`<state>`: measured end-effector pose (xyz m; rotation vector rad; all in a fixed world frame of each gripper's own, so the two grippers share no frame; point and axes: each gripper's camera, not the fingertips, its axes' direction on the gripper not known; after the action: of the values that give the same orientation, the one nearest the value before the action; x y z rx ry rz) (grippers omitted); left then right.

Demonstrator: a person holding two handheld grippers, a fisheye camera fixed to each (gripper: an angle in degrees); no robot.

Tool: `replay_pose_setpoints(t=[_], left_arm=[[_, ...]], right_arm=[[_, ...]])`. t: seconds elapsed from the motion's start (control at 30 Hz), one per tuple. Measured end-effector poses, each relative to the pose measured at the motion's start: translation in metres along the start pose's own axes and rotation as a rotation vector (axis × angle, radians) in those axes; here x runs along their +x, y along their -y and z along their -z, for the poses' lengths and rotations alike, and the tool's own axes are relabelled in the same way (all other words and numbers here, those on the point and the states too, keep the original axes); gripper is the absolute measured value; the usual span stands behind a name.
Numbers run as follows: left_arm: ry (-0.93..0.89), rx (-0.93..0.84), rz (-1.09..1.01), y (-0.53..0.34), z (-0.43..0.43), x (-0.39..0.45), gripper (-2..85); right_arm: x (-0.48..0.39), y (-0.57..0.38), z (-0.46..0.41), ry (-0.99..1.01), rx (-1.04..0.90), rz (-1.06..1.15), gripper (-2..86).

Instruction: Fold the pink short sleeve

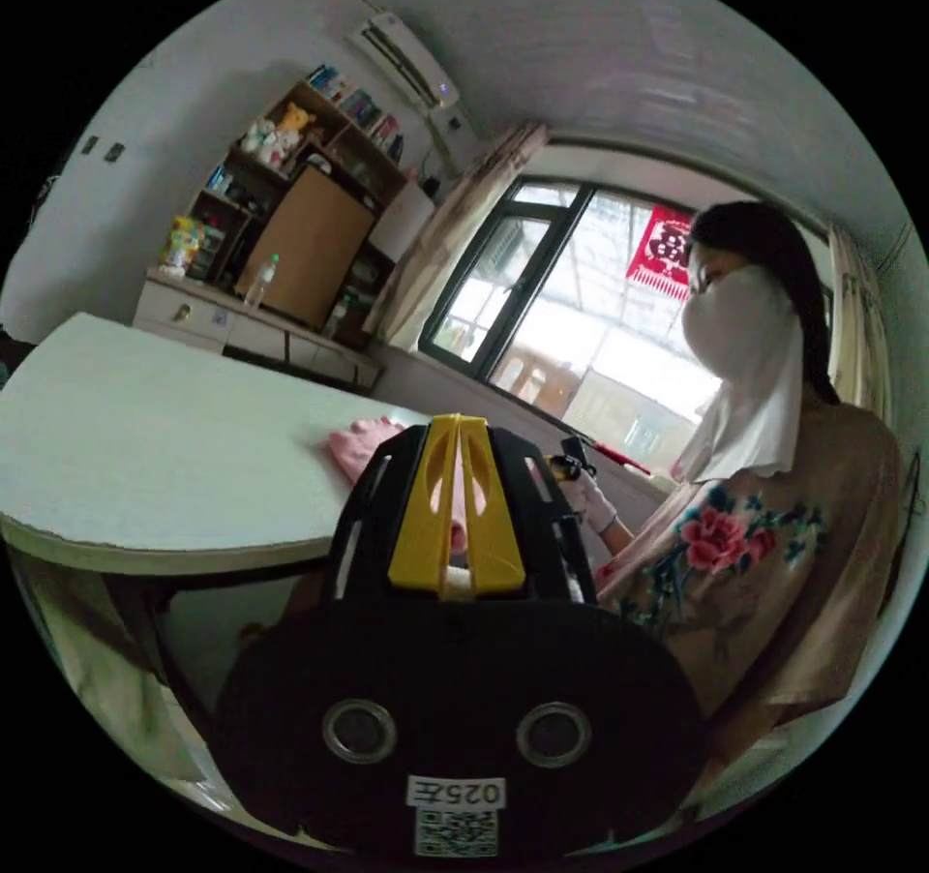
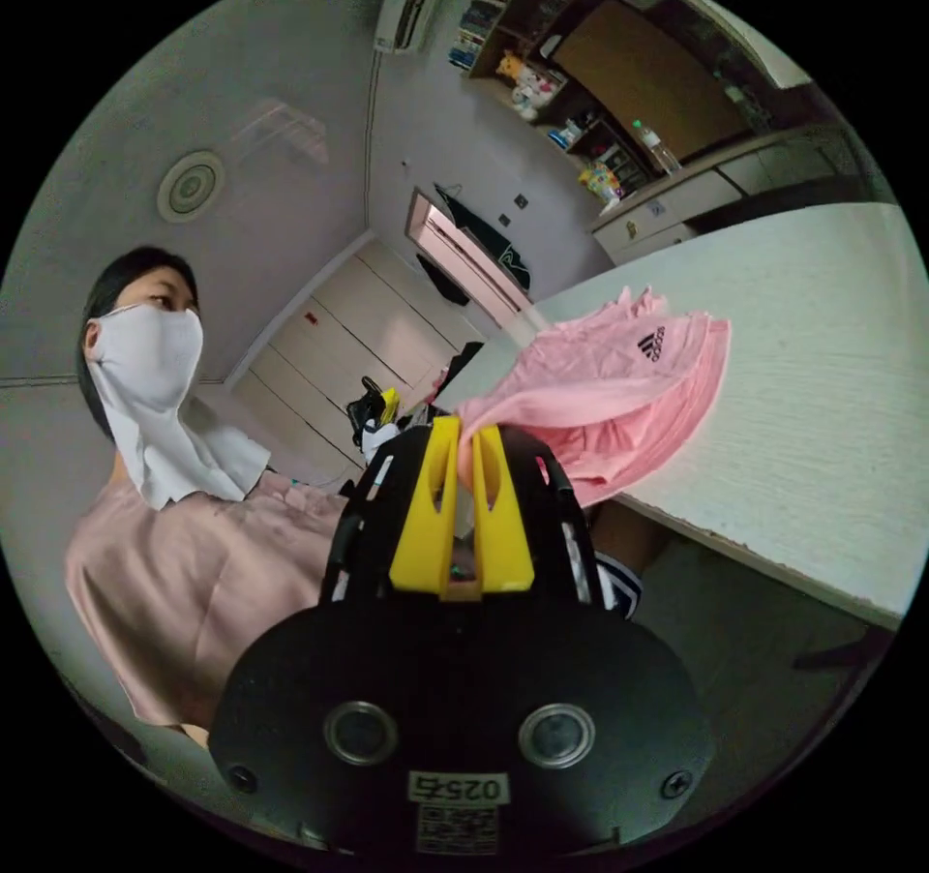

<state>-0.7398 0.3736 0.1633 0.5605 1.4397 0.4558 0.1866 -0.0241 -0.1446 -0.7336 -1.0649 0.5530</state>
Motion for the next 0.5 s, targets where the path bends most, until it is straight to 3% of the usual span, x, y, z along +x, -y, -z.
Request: replay_pose_setpoints(t=[0.27,0.5], left_arm=[[-0.039,-0.368,0.219,-0.077,-0.061,0.000,8.3],[-0.053,-0.366,0.227,-0.106,-0.074,0.027,7.9]], right_arm=[[0.036,-0.010,-0.008,0.041,0.020,-0.070,-0.3],[0.039,-0.019,-0.009,0.048,-0.036,-0.094,-0.3]])
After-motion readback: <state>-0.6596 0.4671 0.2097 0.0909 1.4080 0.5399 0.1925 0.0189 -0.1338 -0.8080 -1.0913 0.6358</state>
